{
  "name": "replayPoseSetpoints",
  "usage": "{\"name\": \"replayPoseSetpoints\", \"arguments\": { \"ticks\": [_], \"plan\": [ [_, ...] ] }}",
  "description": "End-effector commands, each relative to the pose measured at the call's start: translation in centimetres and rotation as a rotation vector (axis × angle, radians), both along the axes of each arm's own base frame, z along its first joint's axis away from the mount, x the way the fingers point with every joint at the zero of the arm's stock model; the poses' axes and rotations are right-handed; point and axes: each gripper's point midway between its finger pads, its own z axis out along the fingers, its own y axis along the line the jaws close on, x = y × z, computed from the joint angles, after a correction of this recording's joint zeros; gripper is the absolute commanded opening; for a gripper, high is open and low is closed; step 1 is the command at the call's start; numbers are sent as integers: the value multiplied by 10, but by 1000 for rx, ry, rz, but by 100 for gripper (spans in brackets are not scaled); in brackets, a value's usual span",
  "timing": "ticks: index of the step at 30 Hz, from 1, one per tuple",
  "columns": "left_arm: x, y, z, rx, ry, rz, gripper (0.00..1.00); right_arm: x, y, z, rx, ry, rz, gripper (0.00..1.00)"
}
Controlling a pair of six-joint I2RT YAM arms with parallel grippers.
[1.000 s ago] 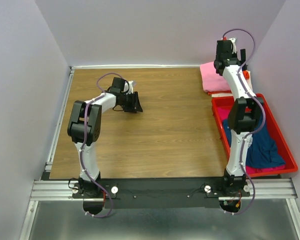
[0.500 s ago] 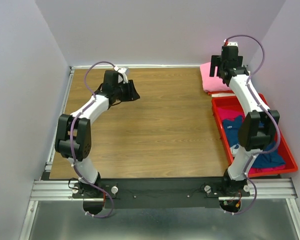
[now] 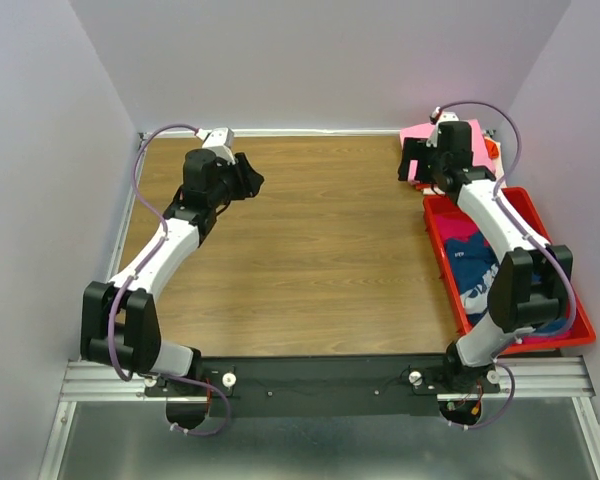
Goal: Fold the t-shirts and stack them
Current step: Reset both grippers
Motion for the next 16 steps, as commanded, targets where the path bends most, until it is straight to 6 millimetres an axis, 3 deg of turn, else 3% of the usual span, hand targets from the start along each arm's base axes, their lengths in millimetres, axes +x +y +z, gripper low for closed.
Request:
{"name": "replayPoseSetpoints", "arguments": {
  "ticks": [1, 16],
  "plan": [
    [0, 11, 21, -21, -79, 74, 55, -16, 6, 10, 59, -33, 9, 100],
    [-12, 31, 48, -8, -193, 164, 55, -62, -10, -4, 50, -8, -67, 100]
  ]
}}
